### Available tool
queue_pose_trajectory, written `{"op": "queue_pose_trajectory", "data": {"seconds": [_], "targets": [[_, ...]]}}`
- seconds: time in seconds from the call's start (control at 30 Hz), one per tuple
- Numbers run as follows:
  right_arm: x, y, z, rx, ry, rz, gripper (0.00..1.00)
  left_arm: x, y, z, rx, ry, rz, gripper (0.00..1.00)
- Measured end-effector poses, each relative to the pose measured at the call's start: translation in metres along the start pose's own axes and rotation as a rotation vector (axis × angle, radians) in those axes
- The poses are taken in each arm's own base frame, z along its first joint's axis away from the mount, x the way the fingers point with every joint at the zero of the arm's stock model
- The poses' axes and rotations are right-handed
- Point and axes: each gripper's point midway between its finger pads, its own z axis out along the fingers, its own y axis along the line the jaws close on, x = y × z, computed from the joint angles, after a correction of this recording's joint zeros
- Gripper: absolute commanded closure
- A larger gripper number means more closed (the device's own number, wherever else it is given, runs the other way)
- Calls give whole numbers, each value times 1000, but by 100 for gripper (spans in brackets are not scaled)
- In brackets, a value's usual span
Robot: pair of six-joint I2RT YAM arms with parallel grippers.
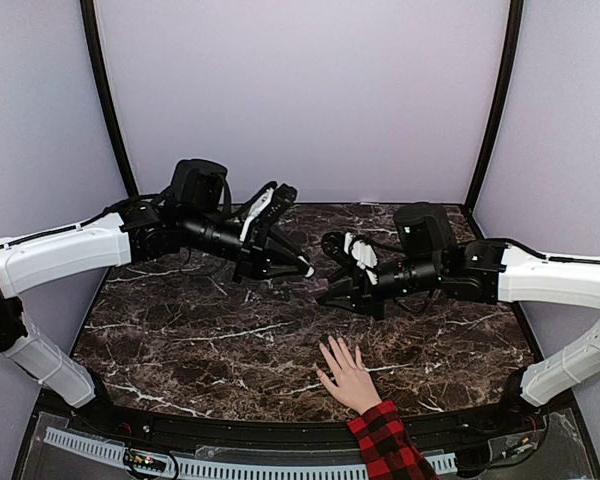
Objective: Paint the nails
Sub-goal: Remove the excess polish from the bottle rim.
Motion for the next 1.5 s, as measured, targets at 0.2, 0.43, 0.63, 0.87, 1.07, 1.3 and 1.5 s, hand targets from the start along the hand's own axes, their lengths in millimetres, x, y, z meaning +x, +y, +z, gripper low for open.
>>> {"op": "queue_pose_trajectory", "data": {"seconds": [0.2, 0.43, 0.63, 0.87, 1.07, 1.3, 1.5], "targets": [[1, 0, 0, -1, 5, 2, 100, 3, 1, 0, -6, 12, -1, 100], [-5, 1, -3, -1, -16, -10, 100, 7, 1, 2, -15, 31, -4, 100], [-5, 2, -3, -3, -18, -11, 100, 7, -1, 3, -6, 31, -4, 100], [-5, 1, -3, -2, -18, -11, 100, 3, -4, 2, 11, 16, 5, 100], [-5, 1, -3, -2, -18, -11, 100, 0, -6, 0, 11, 8, 13, 100], [-5, 1, -3, -2, -18, -11, 100, -3, -7, -2, 9, 2, 19, 100], [-5, 0, -3, 7, -16, -11, 100, -9, -10, -7, 6, -12, 32, 100]]}}
